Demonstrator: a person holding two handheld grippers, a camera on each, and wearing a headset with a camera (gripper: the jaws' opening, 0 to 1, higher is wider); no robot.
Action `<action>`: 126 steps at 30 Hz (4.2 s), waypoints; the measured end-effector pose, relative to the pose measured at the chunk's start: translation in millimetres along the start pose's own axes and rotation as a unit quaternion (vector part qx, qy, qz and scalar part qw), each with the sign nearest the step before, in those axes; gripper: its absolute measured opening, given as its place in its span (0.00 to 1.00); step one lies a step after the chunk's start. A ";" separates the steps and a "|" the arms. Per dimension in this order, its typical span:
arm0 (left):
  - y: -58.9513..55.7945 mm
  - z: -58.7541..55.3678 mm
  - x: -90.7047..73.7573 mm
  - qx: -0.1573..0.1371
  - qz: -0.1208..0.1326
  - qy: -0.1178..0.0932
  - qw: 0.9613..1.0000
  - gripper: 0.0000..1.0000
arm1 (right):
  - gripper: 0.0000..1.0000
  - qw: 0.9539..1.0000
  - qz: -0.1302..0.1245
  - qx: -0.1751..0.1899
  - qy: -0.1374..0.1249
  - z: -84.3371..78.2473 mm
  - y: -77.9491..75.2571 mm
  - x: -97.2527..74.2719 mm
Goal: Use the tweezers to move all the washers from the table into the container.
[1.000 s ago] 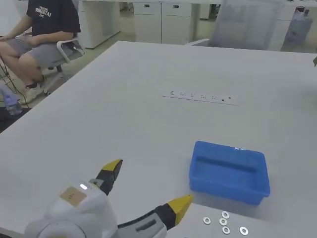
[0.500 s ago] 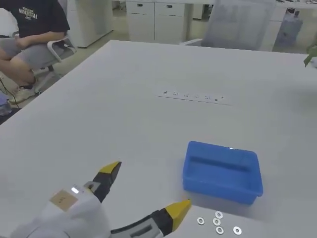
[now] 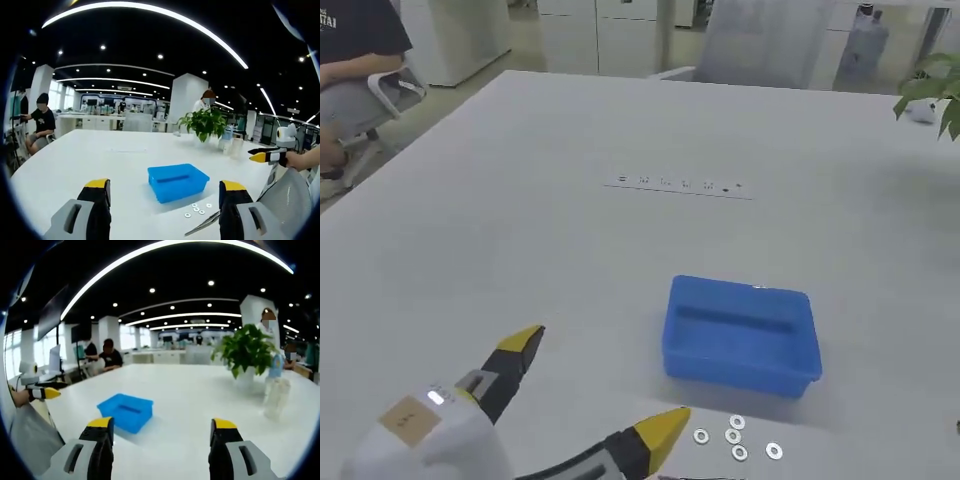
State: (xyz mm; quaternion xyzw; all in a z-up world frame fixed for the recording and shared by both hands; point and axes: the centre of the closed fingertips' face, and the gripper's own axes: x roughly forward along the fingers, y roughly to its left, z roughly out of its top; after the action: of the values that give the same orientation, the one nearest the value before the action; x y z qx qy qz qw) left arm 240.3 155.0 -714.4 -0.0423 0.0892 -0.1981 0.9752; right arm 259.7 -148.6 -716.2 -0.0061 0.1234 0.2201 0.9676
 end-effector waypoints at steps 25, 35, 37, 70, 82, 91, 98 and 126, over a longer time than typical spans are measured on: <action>4.2 -3.7 0.4 -0.007 0.003 0.005 1.000 0.90 | 0.77 1.000 0.011 -0.020 0.013 -1.1 8.5 3.1; 5.2 -4.0 0.1 -0.006 0.005 0.006 1.000 0.89 | 0.76 1.000 0.012 -0.017 0.013 -1.9 7.8 3.0; 2.6 -2.5 0.2 -0.014 -0.001 0.003 1.000 0.89 | 0.75 1.000 0.012 -0.009 0.014 -2.2 7.2 2.4; -48.9 -106.9 11.1 0.122 -0.279 0.326 0.895 0.22 | 0.19 0.914 0.300 -0.140 0.235 -75.3 135.6 44.6; -54.1 -139.0 19.4 0.194 -0.322 0.375 0.848 0.11 | 0.15 0.850 0.365 -0.226 0.304 -116.7 152.7 56.3; -54.7 -149.2 21.4 0.264 -0.341 0.386 0.815 0.07 | 0.11 0.812 0.391 -0.285 0.325 -133.6 160.8 57.7; -53.6 -150.2 22.8 0.301 -0.349 0.387 0.799 0.01 | 0.08 0.795 0.405 -0.310 0.329 -138.3 163.7 60.9; -92.6 -45.5 17.1 0.333 -0.392 0.290 0.807 0.00 | 0.06 0.823 0.414 -0.287 0.263 -113.1 186.2 75.6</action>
State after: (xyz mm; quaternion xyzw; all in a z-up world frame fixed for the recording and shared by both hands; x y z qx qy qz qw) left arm 212.1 61.1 -750.7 0.3134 0.2727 -0.5838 0.6976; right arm 219.4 44.2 -836.2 -0.2891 0.2954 0.6158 0.6708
